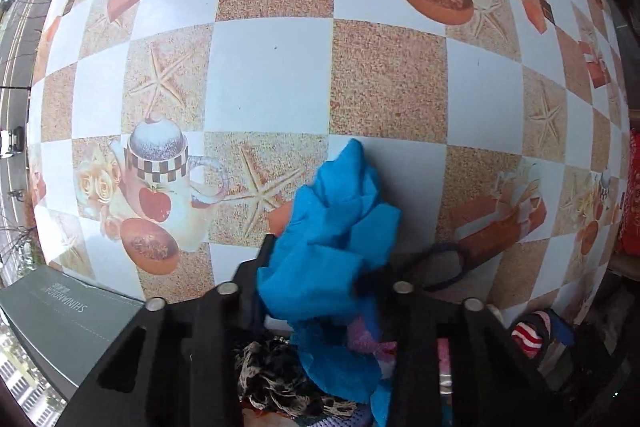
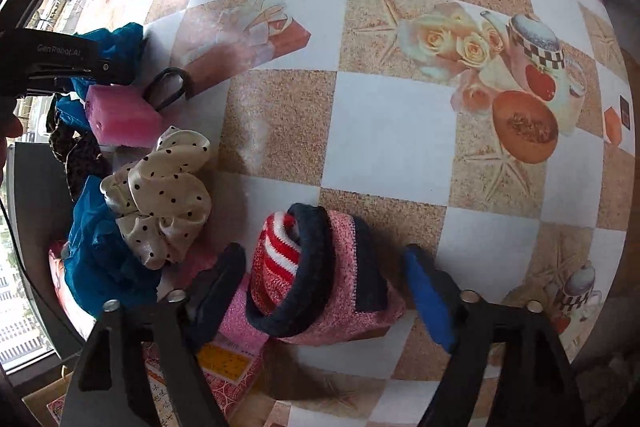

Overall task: Organize soft objects
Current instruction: 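Grasp the blue cloth with the left tool while the right tool grasps the striped knit hat, then lift the blue cloth and striped hat and carry them over the white box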

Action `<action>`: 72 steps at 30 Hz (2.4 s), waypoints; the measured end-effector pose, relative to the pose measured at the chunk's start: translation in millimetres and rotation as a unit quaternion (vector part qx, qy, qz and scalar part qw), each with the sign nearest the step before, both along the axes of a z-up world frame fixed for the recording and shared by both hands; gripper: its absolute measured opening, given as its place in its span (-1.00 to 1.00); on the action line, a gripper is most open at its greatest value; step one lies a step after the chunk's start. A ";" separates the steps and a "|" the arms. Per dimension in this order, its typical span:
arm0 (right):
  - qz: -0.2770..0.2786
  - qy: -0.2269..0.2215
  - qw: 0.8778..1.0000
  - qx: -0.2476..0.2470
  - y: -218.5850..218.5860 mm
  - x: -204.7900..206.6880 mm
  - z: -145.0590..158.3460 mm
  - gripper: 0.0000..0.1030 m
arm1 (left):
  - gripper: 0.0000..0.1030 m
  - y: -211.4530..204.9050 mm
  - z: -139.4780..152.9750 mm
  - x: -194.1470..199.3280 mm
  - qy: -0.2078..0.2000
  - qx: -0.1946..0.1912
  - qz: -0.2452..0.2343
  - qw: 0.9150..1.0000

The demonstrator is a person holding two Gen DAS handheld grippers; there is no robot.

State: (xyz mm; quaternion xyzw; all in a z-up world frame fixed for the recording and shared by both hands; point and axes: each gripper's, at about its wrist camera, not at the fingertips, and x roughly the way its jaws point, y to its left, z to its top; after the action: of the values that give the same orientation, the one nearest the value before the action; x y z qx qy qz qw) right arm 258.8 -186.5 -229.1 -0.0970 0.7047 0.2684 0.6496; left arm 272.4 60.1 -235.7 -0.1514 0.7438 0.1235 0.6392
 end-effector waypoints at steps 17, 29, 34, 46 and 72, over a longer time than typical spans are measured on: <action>-0.074 -0.015 0.994 0.083 -54.2 13.0 50.0 -0.31 | -0.68 -22.6 99.3 -36.3 -0.181 0.039 -0.039 0.982; -0.050 -0.050 0.991 0.113 -11.6 2.0 114.9 -0.31 | -0.67 -32.0 148.7 -63.7 -0.241 0.041 -0.042 0.969; -0.034 -0.059 0.991 0.118 5.8 -10.6 126.6 -0.30 | -0.67 -26.5 162.0 -77.9 -0.266 0.016 -0.028 0.963; -0.026 -0.074 0.988 0.129 18.7 -27.8 148.8 -0.31 | -0.68 -34.7 213.5 -102.7 -0.360 0.067 -0.080 0.927; 0.040 -0.068 0.988 0.136 55.5 -119.2 196.5 -0.30 | -0.72 -50.4 189.5 -238.9 -0.267 -0.022 -0.062 0.961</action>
State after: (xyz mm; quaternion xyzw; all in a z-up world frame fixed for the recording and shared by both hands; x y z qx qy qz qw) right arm 139.6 -131.0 -32.6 -0.0535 0.6116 0.3800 0.6919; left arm 33.5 9.6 -46.2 -0.1466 0.5564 0.0219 0.8176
